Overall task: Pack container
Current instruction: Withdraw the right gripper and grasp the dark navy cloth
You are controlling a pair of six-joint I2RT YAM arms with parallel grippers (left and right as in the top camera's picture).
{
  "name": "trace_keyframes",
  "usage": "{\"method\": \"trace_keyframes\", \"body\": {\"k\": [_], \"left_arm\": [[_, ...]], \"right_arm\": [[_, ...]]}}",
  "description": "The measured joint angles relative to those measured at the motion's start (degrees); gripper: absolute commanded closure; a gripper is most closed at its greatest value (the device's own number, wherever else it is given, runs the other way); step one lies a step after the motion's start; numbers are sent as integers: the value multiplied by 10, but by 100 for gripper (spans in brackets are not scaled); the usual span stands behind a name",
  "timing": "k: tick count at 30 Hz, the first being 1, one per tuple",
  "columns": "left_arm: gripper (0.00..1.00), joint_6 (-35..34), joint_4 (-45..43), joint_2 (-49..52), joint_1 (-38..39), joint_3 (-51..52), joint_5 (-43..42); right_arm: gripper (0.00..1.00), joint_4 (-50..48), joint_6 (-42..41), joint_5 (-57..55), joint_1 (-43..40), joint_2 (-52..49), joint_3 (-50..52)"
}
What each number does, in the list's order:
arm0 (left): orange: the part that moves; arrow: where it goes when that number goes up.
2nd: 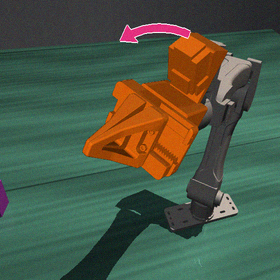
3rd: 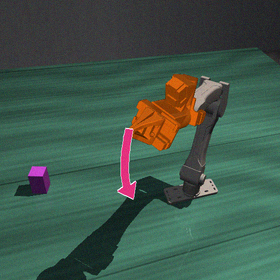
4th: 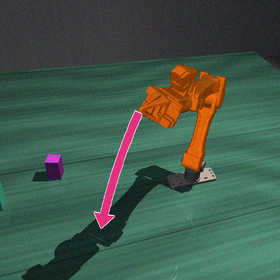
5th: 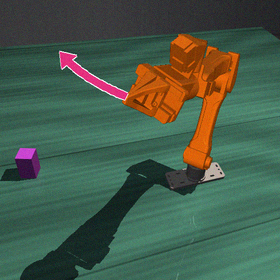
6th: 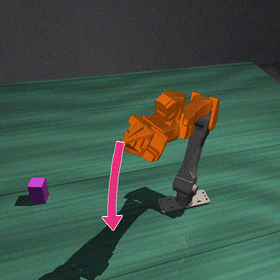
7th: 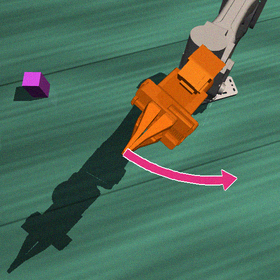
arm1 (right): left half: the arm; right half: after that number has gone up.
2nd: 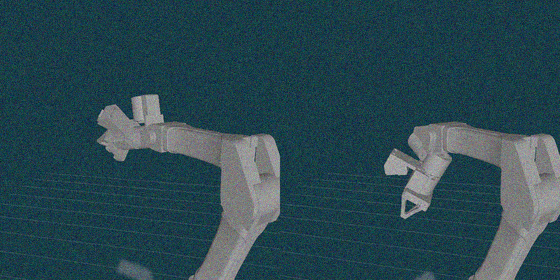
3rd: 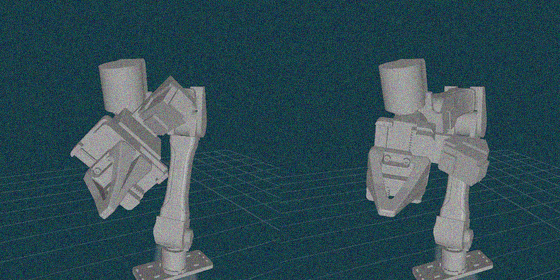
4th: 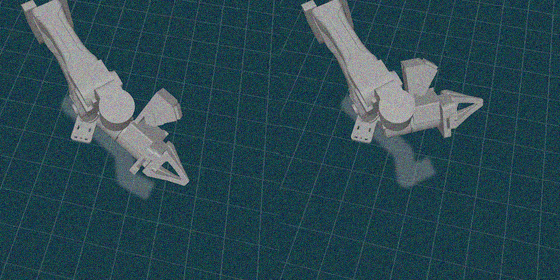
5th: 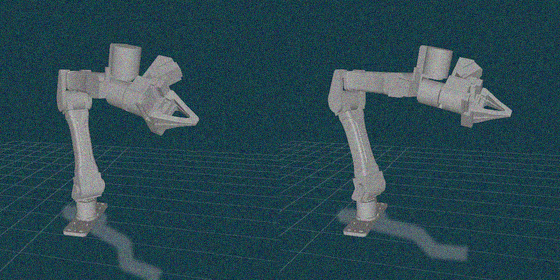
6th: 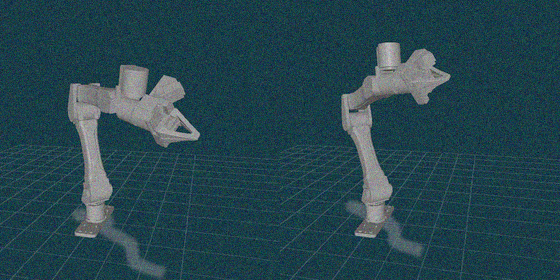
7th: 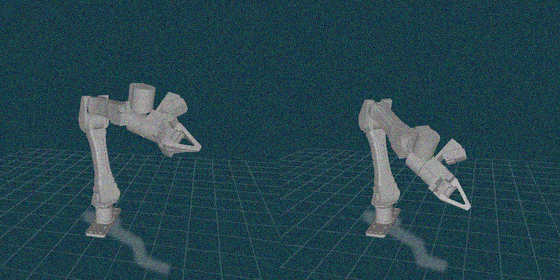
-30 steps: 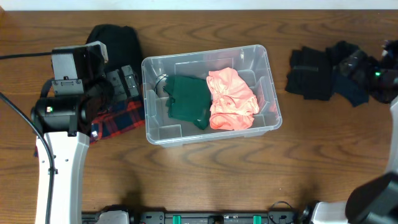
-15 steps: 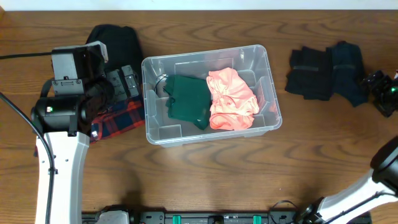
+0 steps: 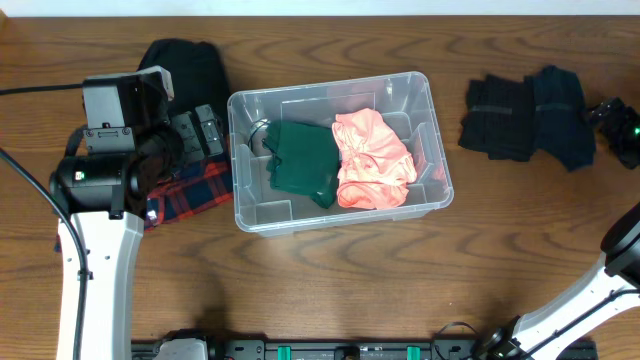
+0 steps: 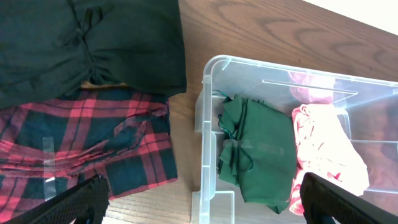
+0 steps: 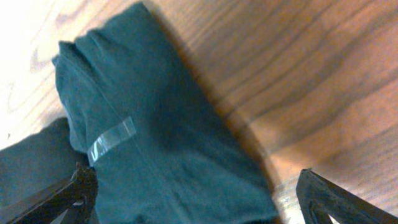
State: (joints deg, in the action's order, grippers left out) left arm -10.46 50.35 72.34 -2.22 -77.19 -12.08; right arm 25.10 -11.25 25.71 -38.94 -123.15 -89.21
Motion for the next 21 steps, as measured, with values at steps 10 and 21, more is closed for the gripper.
{"method": "trace_keyframes", "body": {"k": [10, 21], "left_arm": [[2, 0, 0, 0, 0, 0, 0], [2, 0, 0, 0, 0, 0, 0]], "right_arm": [[12, -98, -45, 67, -6, -79, -20], [33, -106, -77, 147, 24, -107, -35]]}}
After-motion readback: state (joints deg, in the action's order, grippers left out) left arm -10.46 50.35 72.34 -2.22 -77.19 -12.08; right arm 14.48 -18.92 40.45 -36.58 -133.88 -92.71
